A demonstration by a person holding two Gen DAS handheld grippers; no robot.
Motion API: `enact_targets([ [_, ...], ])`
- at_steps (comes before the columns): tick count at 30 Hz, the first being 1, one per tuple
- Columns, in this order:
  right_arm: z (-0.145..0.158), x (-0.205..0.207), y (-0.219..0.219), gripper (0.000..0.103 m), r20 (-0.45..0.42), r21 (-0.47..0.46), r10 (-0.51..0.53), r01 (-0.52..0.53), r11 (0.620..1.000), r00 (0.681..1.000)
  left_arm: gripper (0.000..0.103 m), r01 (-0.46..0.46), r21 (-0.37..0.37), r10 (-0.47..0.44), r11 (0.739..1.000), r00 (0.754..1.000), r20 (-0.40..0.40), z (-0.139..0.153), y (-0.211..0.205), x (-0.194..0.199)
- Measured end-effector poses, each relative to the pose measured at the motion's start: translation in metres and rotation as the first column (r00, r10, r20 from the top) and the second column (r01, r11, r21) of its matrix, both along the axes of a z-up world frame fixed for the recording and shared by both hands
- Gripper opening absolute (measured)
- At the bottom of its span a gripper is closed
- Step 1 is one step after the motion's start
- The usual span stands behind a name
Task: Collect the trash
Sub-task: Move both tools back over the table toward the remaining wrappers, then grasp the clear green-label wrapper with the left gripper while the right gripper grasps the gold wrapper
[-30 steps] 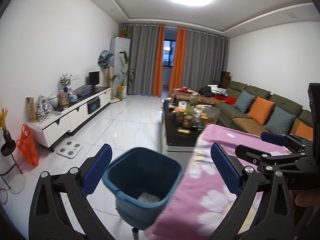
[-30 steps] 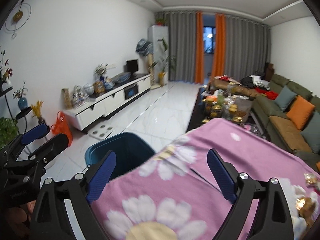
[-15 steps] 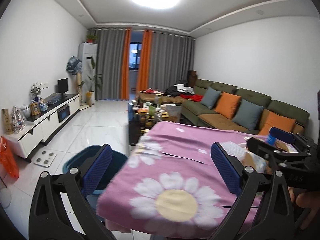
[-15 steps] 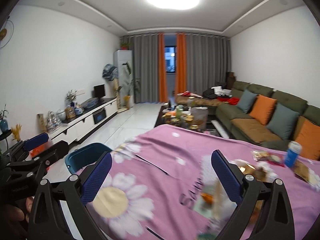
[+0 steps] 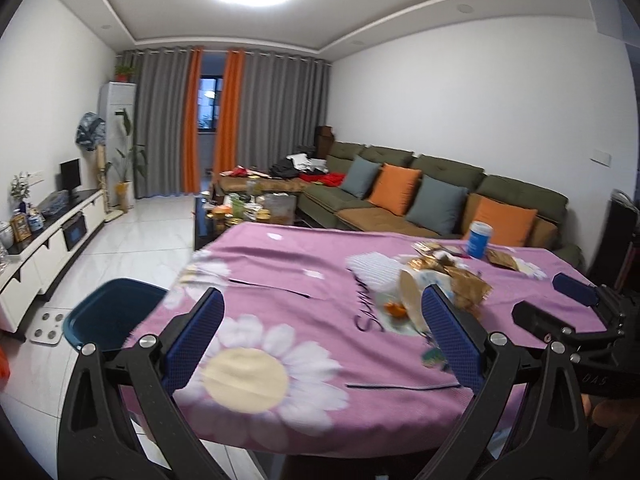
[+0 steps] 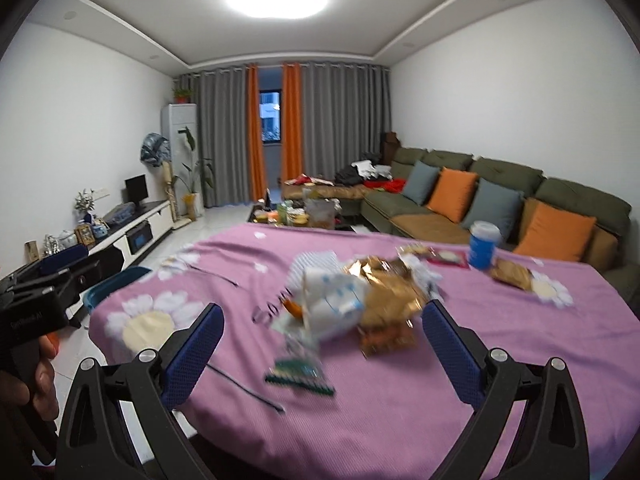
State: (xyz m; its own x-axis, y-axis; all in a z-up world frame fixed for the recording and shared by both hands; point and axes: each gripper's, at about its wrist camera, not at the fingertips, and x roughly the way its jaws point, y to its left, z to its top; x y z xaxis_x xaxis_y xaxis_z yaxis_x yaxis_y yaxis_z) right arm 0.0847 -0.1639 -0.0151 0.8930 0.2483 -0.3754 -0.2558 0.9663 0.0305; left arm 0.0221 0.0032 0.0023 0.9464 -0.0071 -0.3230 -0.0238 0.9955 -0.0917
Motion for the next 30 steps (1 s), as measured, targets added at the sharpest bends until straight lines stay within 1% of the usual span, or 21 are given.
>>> enact_targets([
  [3, -0.007, -0.008, -0.008, 0.096, -0.013, 0.004, -0.022, 0.022, 1.0, 1.0, 0.097, 0.04, -0.001, -0.04, 0.999, 0.999, -0.008, -0.005, -0.01, -0.001],
  [7, -0.012, -0.02, -0.019, 0.096, -0.021, 0.003, -0.05, 0.05, 0.999, 0.999, 0.097, 0.071, -0.006, -0.071, 0.997, 0.997, -0.019, -0.012, -0.016, 0.002],
  [13, -0.012, -0.019, -0.029, 0.096, -0.033, 0.01, -0.081, 0.082, 0.997, 0.996, 0.097, 0.124, -0.009, -0.125, 0.992, 0.991, -0.05, -0.022, -0.03, 0.011],
  [19, -0.016, 0.001, -0.039, 0.096, -0.06, 0.013, -0.104, 0.105, 0.994, 0.993, 0.097, 0.17, -0.006, -0.17, 0.985, 0.981, -0.095, -0.036, -0.044, 0.028],
  [24, -0.022, 0.027, -0.048, 0.093, -0.095, 0.019, -0.115, 0.117, 0.993, 0.989, 0.097, 0.21, 0.002, -0.207, 0.978, 0.968, -0.145, -0.053, -0.057, 0.054],
  [30, -0.032, 0.059, -0.053, 0.09, -0.15, 0.028, -0.112, 0.118, 0.993, 0.982, 0.097, 0.256, 0.011, -0.247, 0.967, 0.945, -0.212, -0.076, -0.077, 0.091],
])
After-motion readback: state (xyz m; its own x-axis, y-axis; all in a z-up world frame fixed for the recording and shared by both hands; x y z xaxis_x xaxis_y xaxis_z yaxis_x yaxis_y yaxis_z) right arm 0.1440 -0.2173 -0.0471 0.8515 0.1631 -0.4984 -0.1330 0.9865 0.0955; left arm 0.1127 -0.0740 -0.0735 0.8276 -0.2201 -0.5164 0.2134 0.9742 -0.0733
